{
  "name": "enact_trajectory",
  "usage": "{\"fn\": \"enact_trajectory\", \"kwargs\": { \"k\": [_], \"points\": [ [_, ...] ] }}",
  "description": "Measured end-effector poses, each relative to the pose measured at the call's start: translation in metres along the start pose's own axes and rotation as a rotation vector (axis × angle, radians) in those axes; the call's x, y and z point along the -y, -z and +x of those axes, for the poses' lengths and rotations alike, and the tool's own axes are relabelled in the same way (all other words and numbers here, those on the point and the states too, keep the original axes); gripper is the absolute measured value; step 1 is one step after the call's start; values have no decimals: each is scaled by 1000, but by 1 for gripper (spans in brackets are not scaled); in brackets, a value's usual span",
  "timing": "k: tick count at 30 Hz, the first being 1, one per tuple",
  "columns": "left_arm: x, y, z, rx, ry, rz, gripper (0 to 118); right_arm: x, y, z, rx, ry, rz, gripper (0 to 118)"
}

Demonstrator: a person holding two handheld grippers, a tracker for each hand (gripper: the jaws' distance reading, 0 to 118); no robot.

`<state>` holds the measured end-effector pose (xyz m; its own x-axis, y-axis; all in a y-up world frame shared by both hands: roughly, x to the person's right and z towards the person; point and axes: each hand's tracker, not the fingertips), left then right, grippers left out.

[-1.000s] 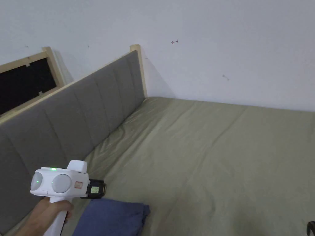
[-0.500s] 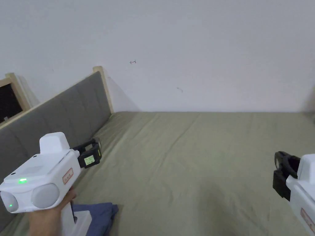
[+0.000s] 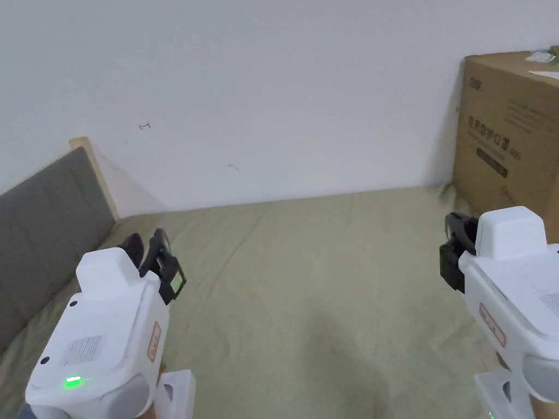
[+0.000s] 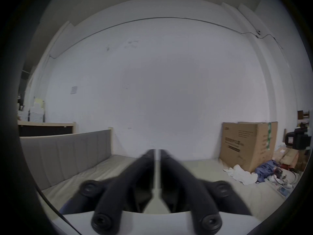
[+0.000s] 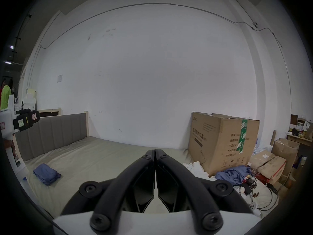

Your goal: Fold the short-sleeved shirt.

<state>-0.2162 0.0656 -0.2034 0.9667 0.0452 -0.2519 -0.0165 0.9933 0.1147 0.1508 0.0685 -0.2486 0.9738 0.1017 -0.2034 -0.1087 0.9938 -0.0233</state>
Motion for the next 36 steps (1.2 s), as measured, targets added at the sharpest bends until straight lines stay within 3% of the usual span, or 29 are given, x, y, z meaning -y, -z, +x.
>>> {"fn": "enact_trajectory", "kwargs": {
  "k": [3, 14, 36],
  "points": [
    [6, 3, 18, 96, 2, -18, 0, 1, -4, 10, 27, -4, -1, 0],
    [18, 8, 54, 160, 20, -44, 0, 8, -6, 29, 70, 21, -11, 0],
    [20, 4, 73, 198, 56, -42, 0, 10, -15, 34, 92, 26, -7, 0]
  ]
}}
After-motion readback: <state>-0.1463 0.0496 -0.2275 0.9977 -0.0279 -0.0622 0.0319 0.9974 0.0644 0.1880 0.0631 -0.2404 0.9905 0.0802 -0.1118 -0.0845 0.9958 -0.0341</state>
